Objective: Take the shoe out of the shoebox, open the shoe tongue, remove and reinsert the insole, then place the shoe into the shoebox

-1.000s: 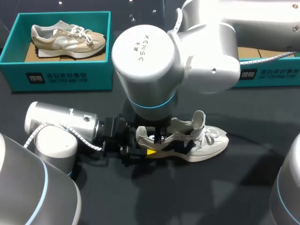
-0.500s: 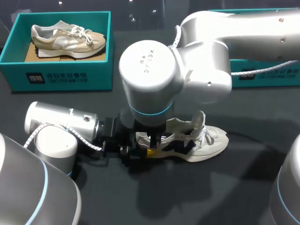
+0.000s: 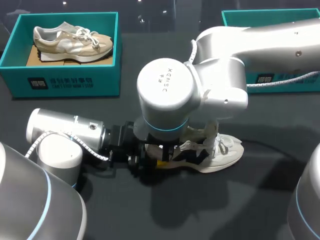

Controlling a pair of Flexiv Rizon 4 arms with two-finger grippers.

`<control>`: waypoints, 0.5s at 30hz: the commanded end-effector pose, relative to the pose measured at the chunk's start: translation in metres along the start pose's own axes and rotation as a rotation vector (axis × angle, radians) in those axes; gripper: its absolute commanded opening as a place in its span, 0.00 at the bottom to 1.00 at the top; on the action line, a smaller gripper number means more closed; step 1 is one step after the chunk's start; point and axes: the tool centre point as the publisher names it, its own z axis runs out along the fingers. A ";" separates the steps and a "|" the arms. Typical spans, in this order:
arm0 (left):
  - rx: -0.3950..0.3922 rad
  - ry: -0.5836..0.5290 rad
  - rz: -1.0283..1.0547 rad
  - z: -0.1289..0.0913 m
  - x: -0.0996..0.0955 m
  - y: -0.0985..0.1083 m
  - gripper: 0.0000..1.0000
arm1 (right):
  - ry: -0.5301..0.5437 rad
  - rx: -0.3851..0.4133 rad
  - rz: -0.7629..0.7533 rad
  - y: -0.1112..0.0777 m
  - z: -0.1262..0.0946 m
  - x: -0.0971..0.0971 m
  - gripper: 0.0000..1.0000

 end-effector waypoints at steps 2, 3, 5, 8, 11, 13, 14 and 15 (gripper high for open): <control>-0.001 -0.001 0.001 -0.003 0.001 0.003 0.00 | 0.020 -0.002 0.007 -0.006 0.017 -0.004 0.00; -0.001 -0.001 0.001 -0.003 0.001 0.003 0.00 | 0.024 0.003 0.016 -0.008 0.019 -0.005 0.00; -0.001 -0.001 0.001 -0.003 0.001 0.003 0.00 | 0.023 0.011 0.024 -0.012 0.019 -0.006 0.00; -0.001 -0.001 0.001 -0.003 0.001 0.003 0.00 | 0.027 0.049 0.040 -0.018 0.019 -0.008 0.00; -0.001 -0.001 0.001 -0.003 0.001 0.003 0.00 | 0.034 0.068 0.066 -0.026 0.019 -0.008 0.00; -0.001 -0.001 0.001 -0.003 0.001 0.003 0.00 | 0.035 0.082 0.075 -0.031 0.019 -0.007 0.00; -0.001 -0.001 0.001 -0.003 0.001 0.003 0.00 | 0.036 0.092 0.080 -0.033 0.019 -0.007 0.00; -0.001 -0.001 0.001 -0.003 0.001 0.003 0.00 | 0.037 0.094 0.083 -0.036 0.020 -0.006 0.00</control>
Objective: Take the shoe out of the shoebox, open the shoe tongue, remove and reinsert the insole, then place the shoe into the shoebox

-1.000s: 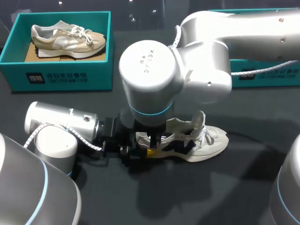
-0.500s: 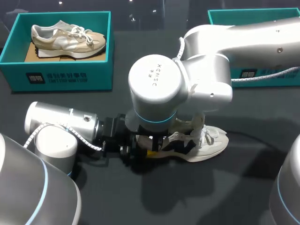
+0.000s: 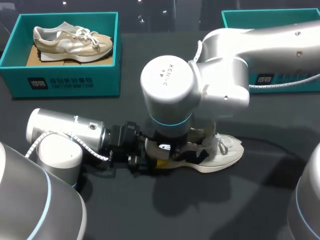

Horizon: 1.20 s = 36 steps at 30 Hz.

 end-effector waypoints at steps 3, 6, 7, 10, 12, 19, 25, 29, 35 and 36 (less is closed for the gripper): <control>-0.002 -0.001 0.001 -0.003 0.001 0.003 0.00 | -0.001 0.009 0.022 -0.012 0.002 0.001 0.00; -0.002 -0.001 0.001 -0.003 0.001 0.003 0.00 | -0.003 -0.011 0.030 -0.016 0.004 0.001 0.00; -0.002 -0.001 0.001 -0.003 0.001 0.003 0.00 | -0.004 -0.017 0.027 -0.017 0.005 0.001 0.00; -0.002 -0.001 0.001 -0.003 0.001 0.003 0.00 | -0.010 -0.020 0.017 -0.017 0.007 -0.002 0.20; -0.002 -0.001 0.001 -0.003 0.001 0.003 0.00 | -0.012 -0.025 0.016 -0.017 0.009 -0.004 0.28; -0.002 -0.001 0.001 -0.003 0.001 0.003 0.00 | 0.000 -0.029 0.007 -0.021 0.017 -0.010 0.37; -0.002 -0.001 0.001 -0.003 0.001 0.003 0.00 | 0.068 -0.032 -0.031 -0.022 0.029 -0.014 0.39; -0.002 -0.001 0.001 -0.003 0.001 0.003 0.00 | 0.135 -0.031 -0.067 -0.017 0.039 -0.008 0.41; -0.002 -0.001 0.001 -0.003 0.001 0.003 0.00 | 0.210 -0.035 -0.083 -0.017 0.048 0.015 0.34; -0.002 -0.001 0.001 -0.003 0.001 0.003 0.00 | 0.225 -0.034 -0.086 -0.018 0.049 0.020 0.31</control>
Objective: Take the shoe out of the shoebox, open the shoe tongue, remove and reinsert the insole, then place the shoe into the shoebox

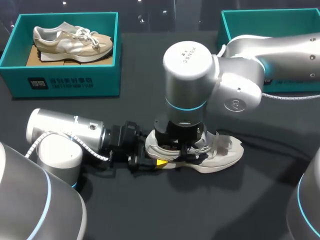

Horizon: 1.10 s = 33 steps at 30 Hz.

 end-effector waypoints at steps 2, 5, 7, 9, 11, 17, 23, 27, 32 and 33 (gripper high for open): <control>-0.001 -0.002 0.000 -0.003 0.001 0.002 0.00 | 0.057 0.000 -0.004 0.000 0.028 0.023 0.25; -0.001 -0.002 0.000 -0.003 0.001 0.002 0.00 | 0.074 0.003 0.004 -0.004 0.029 0.032 0.06; -0.001 -0.002 0.000 -0.003 0.001 0.002 0.00 | 0.082 0.007 0.017 -0.007 0.028 0.037 0.00; -0.001 -0.002 0.000 -0.003 0.001 0.002 0.00 | 0.072 -0.010 0.034 -0.011 0.024 0.039 0.00; -0.001 -0.002 0.000 -0.003 0.001 0.002 0.00 | 0.051 -0.031 0.048 -0.015 0.018 0.040 0.00; -0.001 -0.002 0.000 -0.003 0.001 0.002 0.00 | -0.049 -0.107 0.103 -0.026 -0.012 0.034 0.00; -0.001 -0.002 0.000 -0.003 0.001 0.002 0.00 | -0.119 -0.198 0.098 -0.029 -0.038 0.027 0.00; -0.001 -0.002 0.000 -0.003 0.001 0.002 0.00 | -0.151 -0.251 0.086 -0.029 -0.049 0.024 0.00; -0.001 -0.002 0.000 -0.003 0.001 0.002 0.00 | -0.165 -0.241 0.065 -0.026 -0.057 0.020 0.00; -0.001 -0.002 0.000 -0.003 0.001 0.002 0.00 | -0.164 -0.237 0.061 -0.024 -0.058 0.018 0.00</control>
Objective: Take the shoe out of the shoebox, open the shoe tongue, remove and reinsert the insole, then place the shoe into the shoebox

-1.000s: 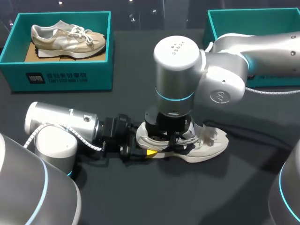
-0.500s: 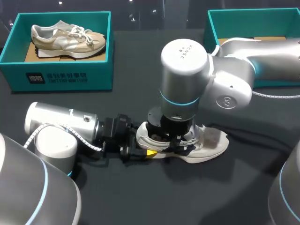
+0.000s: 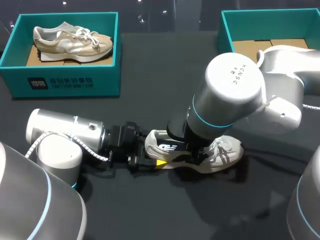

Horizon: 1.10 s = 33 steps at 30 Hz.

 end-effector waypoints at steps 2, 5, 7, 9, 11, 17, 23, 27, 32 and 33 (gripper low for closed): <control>-0.002 -0.001 0.000 -0.002 0.000 0.003 0.00 | 0.011 -0.016 -0.022 -0.004 -0.009 -0.003 0.00; -0.002 -0.001 0.000 -0.002 0.000 0.003 0.00 | 0.023 -0.002 -0.030 0.001 -0.005 -0.006 0.00; -0.002 -0.001 0.000 -0.002 0.000 0.003 0.00 | 0.028 0.010 -0.030 0.005 -0.002 -0.007 0.00; -0.002 -0.001 0.000 -0.002 0.000 0.003 0.00 | 0.031 0.018 -0.028 0.009 0.000 -0.008 0.00; -0.002 -0.001 0.000 -0.002 0.000 0.003 0.00 | 0.034 0.033 -0.031 0.013 0.002 -0.009 0.00; -0.002 -0.001 0.000 -0.002 0.000 0.003 0.00 | 0.009 0.088 -0.031 0.022 0.008 -0.009 0.00; -0.002 -0.001 0.000 -0.002 0.000 0.003 0.00 | -0.038 0.091 -0.008 0.017 0.020 -0.007 0.16; -0.002 -0.001 0.000 -0.002 0.000 0.003 0.00 | -0.044 0.101 0.000 0.011 0.026 -0.009 0.33; -0.002 -0.001 0.000 -0.002 0.000 0.003 0.00 | -0.039 0.097 0.011 0.007 0.034 -0.017 0.35; -0.002 -0.001 0.000 -0.002 0.000 0.003 0.00 | -0.036 0.096 0.010 0.007 0.036 -0.018 0.34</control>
